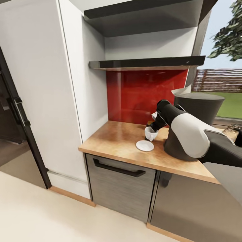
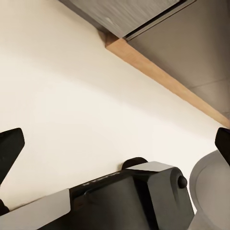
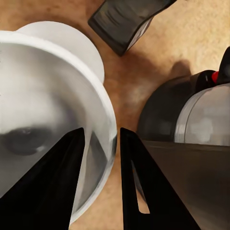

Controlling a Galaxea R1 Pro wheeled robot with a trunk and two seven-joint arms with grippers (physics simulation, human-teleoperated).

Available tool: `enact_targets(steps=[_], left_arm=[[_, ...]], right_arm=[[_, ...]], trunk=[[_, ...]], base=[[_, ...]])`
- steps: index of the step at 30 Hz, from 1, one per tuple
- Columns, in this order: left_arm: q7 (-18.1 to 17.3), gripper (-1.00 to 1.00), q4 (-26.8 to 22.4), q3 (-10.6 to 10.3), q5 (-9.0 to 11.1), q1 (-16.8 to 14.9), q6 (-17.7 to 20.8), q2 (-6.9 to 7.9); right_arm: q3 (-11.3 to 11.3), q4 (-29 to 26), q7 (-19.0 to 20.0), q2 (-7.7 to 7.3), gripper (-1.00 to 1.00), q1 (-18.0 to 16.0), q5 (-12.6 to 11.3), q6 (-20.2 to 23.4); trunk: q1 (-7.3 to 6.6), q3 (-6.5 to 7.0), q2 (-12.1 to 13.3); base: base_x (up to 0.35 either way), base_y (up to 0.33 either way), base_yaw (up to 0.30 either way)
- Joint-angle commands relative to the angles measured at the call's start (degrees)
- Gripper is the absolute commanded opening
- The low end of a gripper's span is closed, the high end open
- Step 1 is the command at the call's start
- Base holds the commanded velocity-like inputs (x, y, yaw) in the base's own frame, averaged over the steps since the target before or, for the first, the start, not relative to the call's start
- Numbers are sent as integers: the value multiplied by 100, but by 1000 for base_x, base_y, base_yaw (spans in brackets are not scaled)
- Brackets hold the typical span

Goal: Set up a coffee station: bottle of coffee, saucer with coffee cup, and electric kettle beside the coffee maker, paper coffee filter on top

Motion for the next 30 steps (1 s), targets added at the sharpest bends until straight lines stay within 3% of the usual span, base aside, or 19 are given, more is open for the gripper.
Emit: enact_targets(steps=[1, 6, 12, 30], left_arm=[[-6, 100, 2, -48, 37, -4, -49, 1], [-6, 100, 2, -48, 35, -4, -49, 1], [-6, 100, 2, -48, 36, -4, -49, 1], [-6, 100, 2, -48, 35, -4, -49, 1]], right_arm=[[-31, -7, 38, 3, -100, -1, 59, 16], [-37, 34, 80, 3, -100, 1, 49, 16], [-36, 105, 443, -1, -100, 2, 49, 16], [-36, 128, 495, -1, -100, 2, 50, 10]], trunk=[[0, -6, -4], [0, -6, -4], [0, -6, -4], [0, -6, -4]], base=[[12, 0, 0], [5, 0, 0], [0, 0, 0], [43, 0, 0]])
